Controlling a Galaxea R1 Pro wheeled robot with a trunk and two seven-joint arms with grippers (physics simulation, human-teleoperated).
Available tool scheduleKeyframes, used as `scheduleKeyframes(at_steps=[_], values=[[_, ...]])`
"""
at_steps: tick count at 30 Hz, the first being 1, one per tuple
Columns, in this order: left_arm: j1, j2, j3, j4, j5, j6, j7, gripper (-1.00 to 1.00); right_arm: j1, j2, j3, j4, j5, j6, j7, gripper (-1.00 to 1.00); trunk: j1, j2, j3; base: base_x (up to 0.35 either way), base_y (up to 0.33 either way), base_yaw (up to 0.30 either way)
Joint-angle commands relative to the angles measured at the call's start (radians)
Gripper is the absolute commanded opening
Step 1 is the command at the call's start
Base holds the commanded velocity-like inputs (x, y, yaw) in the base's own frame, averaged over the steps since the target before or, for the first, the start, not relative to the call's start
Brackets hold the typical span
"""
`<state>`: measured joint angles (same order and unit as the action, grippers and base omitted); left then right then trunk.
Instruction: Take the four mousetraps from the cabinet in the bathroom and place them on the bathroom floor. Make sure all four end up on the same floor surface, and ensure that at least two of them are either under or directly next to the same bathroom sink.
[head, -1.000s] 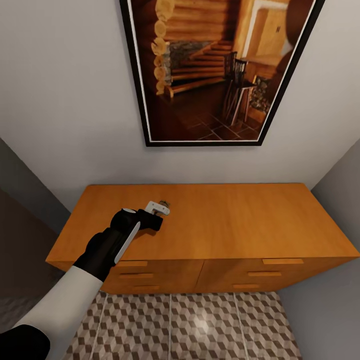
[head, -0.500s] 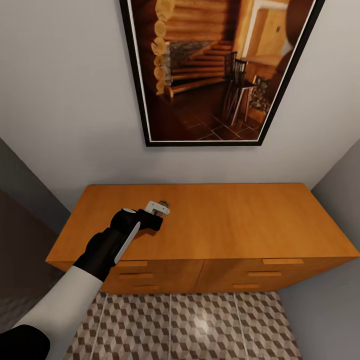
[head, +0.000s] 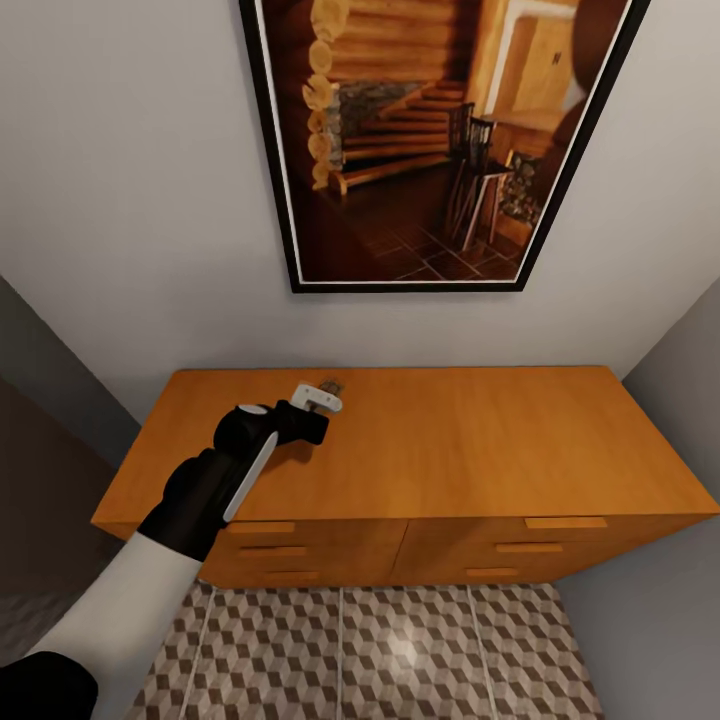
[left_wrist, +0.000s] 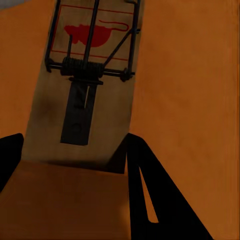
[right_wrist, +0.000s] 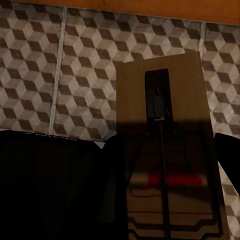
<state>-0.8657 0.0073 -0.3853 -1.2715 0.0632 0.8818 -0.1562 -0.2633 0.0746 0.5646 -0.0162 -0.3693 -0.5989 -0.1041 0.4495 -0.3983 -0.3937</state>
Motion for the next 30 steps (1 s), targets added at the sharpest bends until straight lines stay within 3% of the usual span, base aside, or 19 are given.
scheduleKeyframes(at_steps=[1,11,30], values=[[-0.001,0.001,-0.001,-0.008,0.003,0.005,0.003,-1.0,-0.001,0.0,0.009,0.001,-0.004,-0.002,-0.005,-1.0,0.001,-0.002,-0.002,0.0,0.0,0.0],[-0.001,0.007,-0.008,-0.036,0.003,0.019,0.003,-1.0,-0.001,0.001,0.009,0.001,-0.005,-0.002,-0.005,-1.0,0.001,-0.002,-0.002,-0.027,0.0,0.0],[-0.001,0.008,-0.009,-0.023,0.003,0.02,0.003,-1.0,-0.001,0.001,0.009,0.0,-0.004,-0.002,-0.005,-1.0,0.001,-0.002,-0.002,-0.323,0.0,0.0]])
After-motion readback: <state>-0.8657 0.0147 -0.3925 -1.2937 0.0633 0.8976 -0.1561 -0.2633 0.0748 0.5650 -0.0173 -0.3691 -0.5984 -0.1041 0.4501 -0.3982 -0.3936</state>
